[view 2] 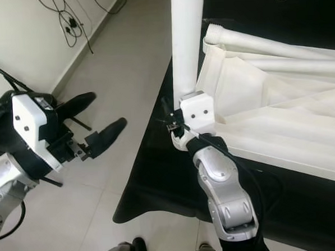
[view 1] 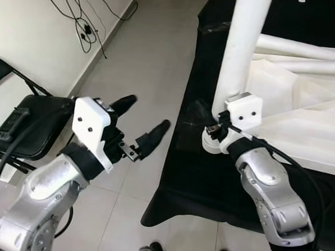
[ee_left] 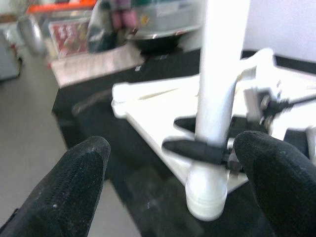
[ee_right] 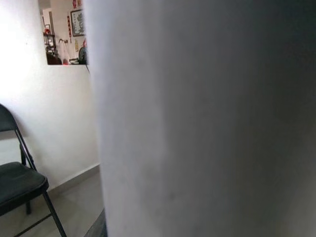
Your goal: Building children table
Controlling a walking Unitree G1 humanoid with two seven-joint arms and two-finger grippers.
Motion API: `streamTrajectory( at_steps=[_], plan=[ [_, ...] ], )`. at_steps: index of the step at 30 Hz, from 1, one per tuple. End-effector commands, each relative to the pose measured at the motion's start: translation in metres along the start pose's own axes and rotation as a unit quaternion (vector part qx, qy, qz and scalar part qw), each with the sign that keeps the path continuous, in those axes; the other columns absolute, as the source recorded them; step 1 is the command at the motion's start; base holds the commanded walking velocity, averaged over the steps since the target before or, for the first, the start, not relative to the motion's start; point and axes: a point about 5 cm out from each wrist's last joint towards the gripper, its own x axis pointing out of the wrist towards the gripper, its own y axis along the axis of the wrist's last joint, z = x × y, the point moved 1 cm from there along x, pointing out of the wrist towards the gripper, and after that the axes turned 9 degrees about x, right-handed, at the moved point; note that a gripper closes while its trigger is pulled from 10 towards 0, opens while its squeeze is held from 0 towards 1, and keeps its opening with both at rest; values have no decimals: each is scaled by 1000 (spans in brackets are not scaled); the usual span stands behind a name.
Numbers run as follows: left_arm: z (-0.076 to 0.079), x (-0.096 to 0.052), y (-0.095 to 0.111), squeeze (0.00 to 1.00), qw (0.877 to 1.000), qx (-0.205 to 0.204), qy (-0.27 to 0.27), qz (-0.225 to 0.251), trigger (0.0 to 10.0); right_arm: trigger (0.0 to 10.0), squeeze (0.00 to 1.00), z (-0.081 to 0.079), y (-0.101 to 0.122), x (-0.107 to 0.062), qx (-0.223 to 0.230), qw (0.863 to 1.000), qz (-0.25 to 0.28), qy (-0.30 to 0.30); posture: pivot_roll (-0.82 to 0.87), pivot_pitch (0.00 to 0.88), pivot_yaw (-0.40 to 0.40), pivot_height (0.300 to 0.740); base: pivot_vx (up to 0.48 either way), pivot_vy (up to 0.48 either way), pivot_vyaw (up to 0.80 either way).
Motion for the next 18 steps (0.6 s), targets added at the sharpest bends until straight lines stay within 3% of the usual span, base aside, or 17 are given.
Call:
streamTrajectory(
  at_steps=[1, 6, 8, 9, 11, 15, 17, 18],
  plan=[
    [-4, 1, 5, 0, 1000, 2, -26, 0, 10000, 10000, 0, -2, -47, -5, 10, 993, -121, -1, 0, 214, 101, 740, 0, 0, 0],
    [-14, 23, 25, 0, 993, 22, -115, 19, 10000, 10000, 0, -5, -47, 6, 18, 992, -125, 13, 3, 218, 106, 740, 0, 0, 0],
    [-15, 26, 26, 0, 992, 24, -124, 17, 10000, 10000, 0, -6, -47, 7, 19, 992, -124, 16, 3, 219, 106, 740, 0, 0, 0],
    [-15, 26, 26, 0, 992, 24, -124, 17, 10000, 10000, 0, -6, -47, 7, 19, 992, -124, 16, 3, 219, 106, 740, 0, 0, 0],
    [-30, 44, 29, 0, 992, 24, -122, 29, 10000, 10000, 0, -8, -44, 10, 23, 992, -121, 20, 2, 226, 107, 740, 0, 0, 0],
    [-42, 60, 32, 0, 993, 16, -112, 42, 10000, 10000, 0, -10, -42, 10, 27, 992, -120, 20, -3, 230, 108, 740, 0, 0, 0],
    [-55, 82, 37, 0, 993, 4, -105, 59, 10000, 10000, 0, -12, -41, 9, 32, 992, -121, 22, -13, 236, 112, 740, 0, 0, 0],
    [-55, 82, 37, 0, 993, 4, -105, 59, 10000, 10000, 0, -12, -41, 9, 32, 992, -121, 22, -13, 236, 112, 740, 0, 0, 0]
  ],
)
